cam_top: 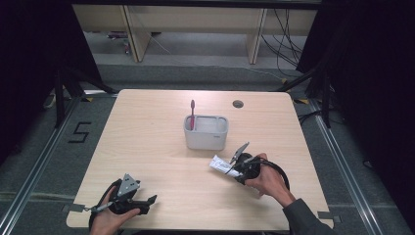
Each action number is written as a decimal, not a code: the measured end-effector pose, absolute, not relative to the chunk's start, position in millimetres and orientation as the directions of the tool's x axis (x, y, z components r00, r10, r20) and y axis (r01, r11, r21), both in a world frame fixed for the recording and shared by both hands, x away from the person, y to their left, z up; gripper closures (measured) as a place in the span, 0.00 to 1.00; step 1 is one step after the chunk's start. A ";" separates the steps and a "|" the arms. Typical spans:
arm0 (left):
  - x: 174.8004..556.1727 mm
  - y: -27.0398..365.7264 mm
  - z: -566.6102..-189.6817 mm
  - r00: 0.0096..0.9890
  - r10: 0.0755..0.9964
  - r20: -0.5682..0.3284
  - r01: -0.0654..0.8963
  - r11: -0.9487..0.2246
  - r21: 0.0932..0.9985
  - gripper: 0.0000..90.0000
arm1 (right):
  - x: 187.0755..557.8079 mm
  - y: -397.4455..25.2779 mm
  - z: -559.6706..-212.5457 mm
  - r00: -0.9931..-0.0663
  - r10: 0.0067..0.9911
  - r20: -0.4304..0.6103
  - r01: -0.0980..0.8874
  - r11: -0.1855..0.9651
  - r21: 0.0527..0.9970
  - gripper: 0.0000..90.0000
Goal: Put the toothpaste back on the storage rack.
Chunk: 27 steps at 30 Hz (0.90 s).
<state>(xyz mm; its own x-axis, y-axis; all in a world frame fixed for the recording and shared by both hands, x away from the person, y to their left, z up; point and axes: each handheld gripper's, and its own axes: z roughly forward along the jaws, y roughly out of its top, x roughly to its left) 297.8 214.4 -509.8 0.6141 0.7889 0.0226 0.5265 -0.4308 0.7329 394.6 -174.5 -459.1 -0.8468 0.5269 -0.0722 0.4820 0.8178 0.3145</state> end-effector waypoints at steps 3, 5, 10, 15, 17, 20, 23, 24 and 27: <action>298.0 211.7 -510.9 0.595 0.804 -0.002 0.530 -0.390 0.753 0.21 | 392.3 -179.2 -448.4 -0.844 0.528 -0.091 0.468 0.809 0.356 0.79; 297.5 214.4 -508.8 0.609 0.793 0.026 0.528 -0.429 0.733 0.21 | 391.5 -183.0 -442.5 -0.836 0.543 -0.084 0.475 0.791 0.386 0.79; 297.5 213.5 -509.8 0.591 0.807 0.001 0.533 -0.391 0.750 0.21 | 392.7 -192.0 -432.5 -0.832 0.549 -0.078 0.456 0.758 0.466 0.79; 298.3 212.4 -511.0 0.591 0.807 0.002 0.530 -0.390 0.753 0.21 | 392.5 -198.0 -422.9 -0.816 0.575 -0.055 0.462 0.706 0.537 0.79; 297.6 214.3 -509.2 0.607 0.795 0.013 0.534 -0.420 0.734 0.21 | 392.9 -198.8 -419.7 -0.808 0.586 -0.064 0.456 0.691 0.561 0.79; 298.4 214.8 -509.4 0.601 0.799 0.010 0.530 -0.408 0.744 0.21 | 391.5 -200.0 -412.3 -0.788 0.615 -0.042 0.473 0.648 0.597 0.79; 298.7 216.4 -508.8 0.606 0.795 0.021 0.532 -0.425 0.733 0.21 | 394.9 -202.0 -406.1 -0.815 0.577 -0.054 0.425 0.658 0.621 0.79; 298.6 215.5 -509.5 0.603 0.798 0.016 0.529 -0.415 0.740 0.21 | 395.3 -200.6 -405.7 -0.809 0.586 -0.045 0.429 0.640 0.637 0.79; 298.1 213.0 -510.6 0.593 0.806 0.002 0.531 -0.393 0.751 0.21 | 397.8 -200.5 -401.6 -0.813 0.581 -0.041 0.409 0.620 0.670 0.79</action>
